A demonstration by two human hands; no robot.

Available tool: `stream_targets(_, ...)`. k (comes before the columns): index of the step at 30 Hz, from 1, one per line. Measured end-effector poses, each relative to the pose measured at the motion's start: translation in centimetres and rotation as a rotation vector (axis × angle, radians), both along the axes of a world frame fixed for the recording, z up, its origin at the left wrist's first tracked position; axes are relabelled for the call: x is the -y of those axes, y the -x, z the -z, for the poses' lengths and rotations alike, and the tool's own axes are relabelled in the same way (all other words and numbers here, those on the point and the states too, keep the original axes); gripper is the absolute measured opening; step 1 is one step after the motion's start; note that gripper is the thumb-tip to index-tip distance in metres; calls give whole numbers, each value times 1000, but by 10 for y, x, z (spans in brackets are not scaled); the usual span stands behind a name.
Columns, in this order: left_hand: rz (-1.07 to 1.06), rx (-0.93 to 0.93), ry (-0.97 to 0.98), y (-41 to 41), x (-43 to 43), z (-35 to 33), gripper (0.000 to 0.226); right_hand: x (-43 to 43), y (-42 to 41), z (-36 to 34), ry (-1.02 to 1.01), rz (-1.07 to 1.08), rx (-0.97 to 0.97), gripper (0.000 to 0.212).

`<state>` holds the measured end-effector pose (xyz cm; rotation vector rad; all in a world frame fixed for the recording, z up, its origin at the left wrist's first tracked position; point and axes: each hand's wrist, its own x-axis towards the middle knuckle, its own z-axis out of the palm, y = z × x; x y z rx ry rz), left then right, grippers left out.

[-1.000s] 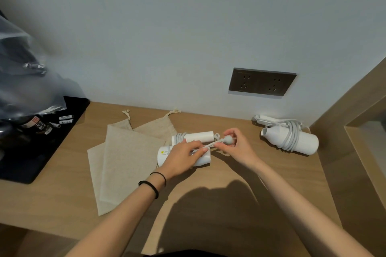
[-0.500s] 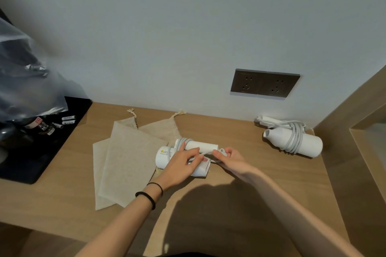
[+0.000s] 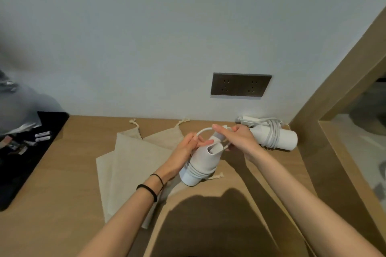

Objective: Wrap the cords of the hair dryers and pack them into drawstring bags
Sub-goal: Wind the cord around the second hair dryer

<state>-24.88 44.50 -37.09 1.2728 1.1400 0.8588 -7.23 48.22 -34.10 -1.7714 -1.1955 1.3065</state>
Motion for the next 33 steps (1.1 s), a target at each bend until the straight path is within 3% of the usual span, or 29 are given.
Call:
stream_targets(3, 30, 176, 143, -4, 0, 0, 29, -5, -5, -10, 14, -72, 24, 48)
stream_targets(8, 43, 179, 240, 5, -4, 7, 35, -5, -3, -19, 51, -142, -25, 35)
stream_targets(14, -38, -30, 30, 3, -7, 7, 34, -8, -4, -23, 151, -126, -188, 22)
stream_targets(21, -88, -21, -89, -9, -10, -13, 33, -6, -10, -20, 229, -70, -340, 12)
stream_targets(25, -84, -35, -90, -11, -11, -13, 28, -3, -22, -20, 311, -59, -446, 20)
stream_targets(29, -2, -96, -141, -12, -7, -15, 28, 2, -31, -18, 345, -80, -416, 32)
stream_targets(33, 32, -79, -147, -14, 1, -14, 28, 7, -39, -16, 418, -38, -546, 17)
